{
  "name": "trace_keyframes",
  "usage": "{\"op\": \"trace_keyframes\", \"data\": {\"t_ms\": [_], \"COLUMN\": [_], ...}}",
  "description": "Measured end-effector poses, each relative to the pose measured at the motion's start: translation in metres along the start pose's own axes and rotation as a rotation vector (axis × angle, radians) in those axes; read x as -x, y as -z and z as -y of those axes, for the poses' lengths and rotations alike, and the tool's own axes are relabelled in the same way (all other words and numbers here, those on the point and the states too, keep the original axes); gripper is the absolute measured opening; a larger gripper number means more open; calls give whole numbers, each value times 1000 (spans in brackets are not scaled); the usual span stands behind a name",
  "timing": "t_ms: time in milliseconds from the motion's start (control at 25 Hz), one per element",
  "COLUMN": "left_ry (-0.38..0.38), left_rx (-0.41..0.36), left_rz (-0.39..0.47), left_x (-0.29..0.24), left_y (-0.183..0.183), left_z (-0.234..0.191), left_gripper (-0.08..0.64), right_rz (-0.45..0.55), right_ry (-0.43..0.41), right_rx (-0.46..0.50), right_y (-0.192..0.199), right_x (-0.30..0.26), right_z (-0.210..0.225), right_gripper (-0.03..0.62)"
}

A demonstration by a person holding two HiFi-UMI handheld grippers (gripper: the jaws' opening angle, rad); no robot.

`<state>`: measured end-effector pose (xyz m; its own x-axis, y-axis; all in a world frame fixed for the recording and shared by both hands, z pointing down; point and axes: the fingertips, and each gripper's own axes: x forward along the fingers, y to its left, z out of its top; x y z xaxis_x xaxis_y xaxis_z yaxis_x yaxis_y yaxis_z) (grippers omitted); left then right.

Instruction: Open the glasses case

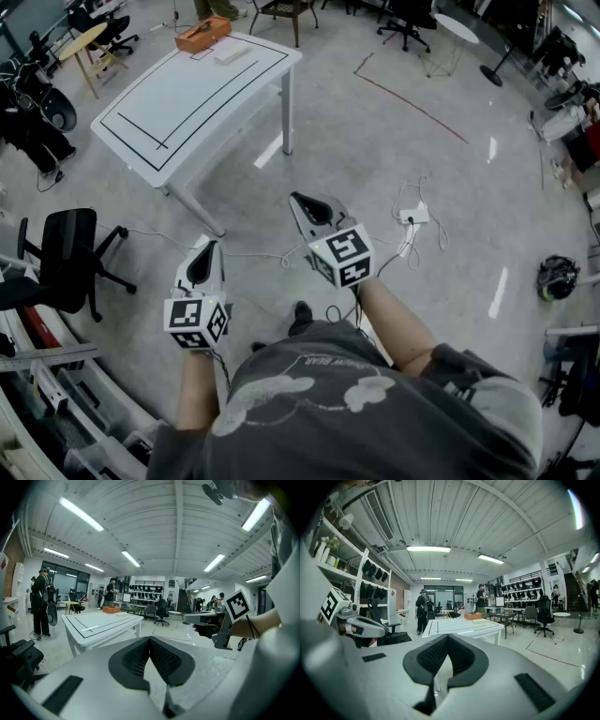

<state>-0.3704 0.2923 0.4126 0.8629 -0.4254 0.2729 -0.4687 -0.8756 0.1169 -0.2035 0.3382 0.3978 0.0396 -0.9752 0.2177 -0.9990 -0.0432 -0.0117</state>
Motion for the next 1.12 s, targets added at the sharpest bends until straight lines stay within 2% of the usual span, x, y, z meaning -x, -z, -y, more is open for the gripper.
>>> {"op": "trace_keyframes", "data": {"t_ms": [280,440,640,880,1120], "left_ry": [-23,-28,-43,-84,-92], "left_rx": [17,23,35,96,107], "left_rz": [-10,-12,-5,-16,-34], "left_x": [-24,-44,-62,-77,-132], "left_y": [-1,0,6,12,6], "left_z": [5,10,16,-21,-71], "left_gripper": [3,3,3,3,3], "right_rz": [-13,-47,-22,-23,-56], "right_ry": [-22,7,28,59,65], "right_rx": [7,2,-75,-106,-78], "right_y": [9,19,25,28,31], "right_x": [-2,-5,-2,-30,-78], "right_z": [21,45,82,106,132], "right_gripper": [0,0,0,0,0]}}
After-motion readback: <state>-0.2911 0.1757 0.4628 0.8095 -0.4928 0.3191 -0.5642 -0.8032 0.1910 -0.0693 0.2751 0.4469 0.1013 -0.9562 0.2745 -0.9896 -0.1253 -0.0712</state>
